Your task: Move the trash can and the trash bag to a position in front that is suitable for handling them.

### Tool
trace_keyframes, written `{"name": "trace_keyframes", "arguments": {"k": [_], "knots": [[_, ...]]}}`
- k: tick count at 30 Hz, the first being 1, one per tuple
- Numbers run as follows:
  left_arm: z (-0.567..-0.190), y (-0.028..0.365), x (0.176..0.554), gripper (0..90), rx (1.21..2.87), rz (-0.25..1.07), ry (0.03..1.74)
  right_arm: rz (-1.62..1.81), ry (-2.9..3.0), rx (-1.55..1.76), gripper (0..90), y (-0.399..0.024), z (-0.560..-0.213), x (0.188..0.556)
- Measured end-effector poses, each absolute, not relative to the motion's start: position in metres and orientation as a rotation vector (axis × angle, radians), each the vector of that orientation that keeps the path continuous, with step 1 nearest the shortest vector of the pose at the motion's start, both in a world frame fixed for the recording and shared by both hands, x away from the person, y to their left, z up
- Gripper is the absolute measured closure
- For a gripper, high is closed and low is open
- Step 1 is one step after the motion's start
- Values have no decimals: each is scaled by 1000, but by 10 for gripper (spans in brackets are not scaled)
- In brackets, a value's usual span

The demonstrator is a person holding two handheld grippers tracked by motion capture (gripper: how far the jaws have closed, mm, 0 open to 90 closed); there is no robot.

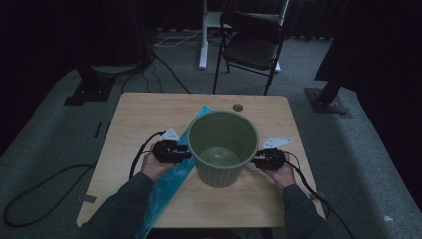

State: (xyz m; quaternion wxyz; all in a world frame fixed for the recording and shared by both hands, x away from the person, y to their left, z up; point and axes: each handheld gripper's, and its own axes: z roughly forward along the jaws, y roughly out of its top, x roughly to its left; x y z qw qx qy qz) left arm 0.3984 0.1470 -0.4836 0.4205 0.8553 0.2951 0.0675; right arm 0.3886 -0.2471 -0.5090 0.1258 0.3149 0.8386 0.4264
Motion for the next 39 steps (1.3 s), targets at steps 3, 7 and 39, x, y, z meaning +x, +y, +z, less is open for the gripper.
{"name": "trace_keyframes", "arguments": {"k": [3,7,39], "knots": [[-484,148,397,609,2147,155,723,1247,2460,906,672,-247,-508,387],[-483,150,392,625,2164,138,694,1247,2485,880,685,-246,-508,382],[-485,170,443,495,2208,287,902,1160,2526,832,574,-244,-506,369]]}}
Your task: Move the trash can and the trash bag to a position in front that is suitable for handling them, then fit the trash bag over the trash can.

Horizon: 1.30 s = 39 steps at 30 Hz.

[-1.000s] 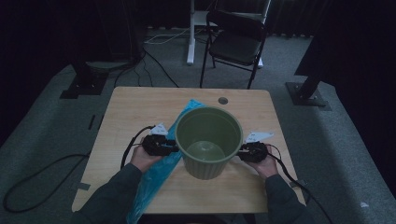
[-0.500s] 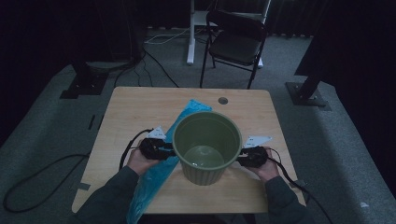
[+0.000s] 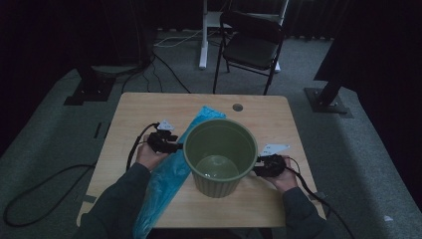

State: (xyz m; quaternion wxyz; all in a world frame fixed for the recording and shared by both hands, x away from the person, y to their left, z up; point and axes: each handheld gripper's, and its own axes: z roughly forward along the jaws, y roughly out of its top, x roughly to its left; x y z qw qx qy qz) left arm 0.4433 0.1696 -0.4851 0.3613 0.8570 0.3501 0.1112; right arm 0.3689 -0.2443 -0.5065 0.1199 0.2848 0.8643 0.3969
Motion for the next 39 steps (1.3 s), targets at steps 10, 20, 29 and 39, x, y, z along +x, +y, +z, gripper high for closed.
{"name": "trace_keyframes", "arguments": {"k": [10,20,29,39], "knots": [[-499,166,475,494,2209,261,1005,1150,2527,834,572,-245,-507,370],[-505,167,481,491,2203,265,1032,1142,2528,834,564,-246,-507,370],[-505,162,482,486,2214,275,1026,1138,2526,831,561,-247,-507,371],[-510,161,487,483,2227,252,1041,1137,2531,834,552,-247,-508,371]]}}
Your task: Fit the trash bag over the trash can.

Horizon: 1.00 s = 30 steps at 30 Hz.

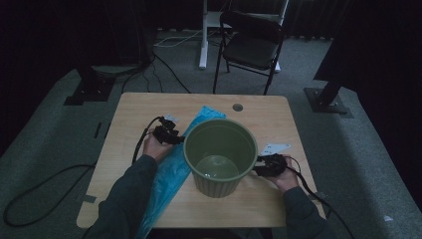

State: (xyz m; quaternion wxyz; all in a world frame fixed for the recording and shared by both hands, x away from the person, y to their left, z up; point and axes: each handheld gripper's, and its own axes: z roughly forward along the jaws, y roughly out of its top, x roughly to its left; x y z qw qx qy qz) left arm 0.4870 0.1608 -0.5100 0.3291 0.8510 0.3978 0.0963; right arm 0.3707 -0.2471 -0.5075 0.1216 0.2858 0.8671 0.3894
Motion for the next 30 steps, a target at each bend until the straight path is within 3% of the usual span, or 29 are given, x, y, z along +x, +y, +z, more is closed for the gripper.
{"name": "trace_keyframes", "arguments": {"k": [15,25,30], "knots": [[-524,154,486,476,2281,205,1041,1139,2547,814,547,-247,-508,370],[-524,144,483,458,2316,269,1034,1133,2551,813,547,-246,-508,370],[-523,137,481,585,2346,328,1023,1126,2557,814,547,-245,-508,369]]}}
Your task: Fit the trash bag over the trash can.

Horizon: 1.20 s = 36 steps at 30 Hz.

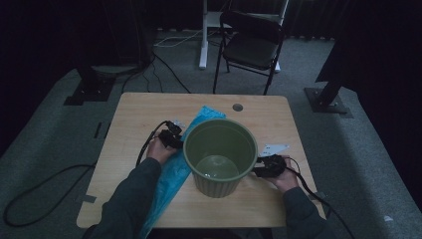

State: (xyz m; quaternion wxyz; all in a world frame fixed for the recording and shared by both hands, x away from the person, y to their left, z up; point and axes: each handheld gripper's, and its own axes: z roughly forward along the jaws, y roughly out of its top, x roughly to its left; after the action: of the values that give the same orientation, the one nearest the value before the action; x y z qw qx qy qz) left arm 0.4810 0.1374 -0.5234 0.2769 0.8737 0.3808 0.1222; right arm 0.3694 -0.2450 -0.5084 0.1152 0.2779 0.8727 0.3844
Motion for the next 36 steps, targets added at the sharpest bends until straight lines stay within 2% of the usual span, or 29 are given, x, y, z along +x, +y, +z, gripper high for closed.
{"name": "trace_keyframes", "arguments": {"k": [7,8,15,21,36], "knots": [[-524,136,479,870,2338,269,967,1127,2562,811,558,-246,-508,369],[-525,137,479,887,2333,261,967,1127,2561,811,559,-246,-508,369],[-519,145,477,897,2314,232,933,1135,2563,808,569,-247,-508,369],[-502,159,471,897,2243,212,889,1135,2566,806,571,-247,-508,369],[-462,183,453,897,2190,209,744,1138,2569,805,575,-249,-508,369]]}}
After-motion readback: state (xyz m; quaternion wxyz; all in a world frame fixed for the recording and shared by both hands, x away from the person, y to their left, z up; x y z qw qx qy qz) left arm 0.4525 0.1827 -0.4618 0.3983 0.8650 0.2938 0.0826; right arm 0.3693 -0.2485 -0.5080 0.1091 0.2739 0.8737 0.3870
